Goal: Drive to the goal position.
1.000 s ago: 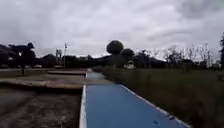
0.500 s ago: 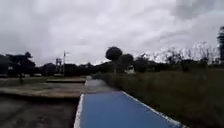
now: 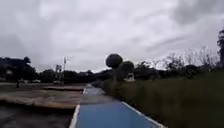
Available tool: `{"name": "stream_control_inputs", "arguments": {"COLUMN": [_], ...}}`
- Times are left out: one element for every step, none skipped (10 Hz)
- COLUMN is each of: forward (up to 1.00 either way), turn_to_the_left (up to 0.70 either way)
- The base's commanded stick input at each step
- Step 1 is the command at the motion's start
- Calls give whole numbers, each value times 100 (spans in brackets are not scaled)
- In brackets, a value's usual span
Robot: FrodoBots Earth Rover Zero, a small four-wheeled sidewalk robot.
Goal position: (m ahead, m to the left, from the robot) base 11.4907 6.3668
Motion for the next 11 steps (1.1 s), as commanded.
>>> {"name": "stream_control_inputs", "arguments": {"forward": [50, 50, 50, 50, 50, 50, 50, 50, 50, 50, 50], "turn_to_the_left": [0, 0, 0, 0, 0, 0, 0, 0, 0, 0, 0]}}
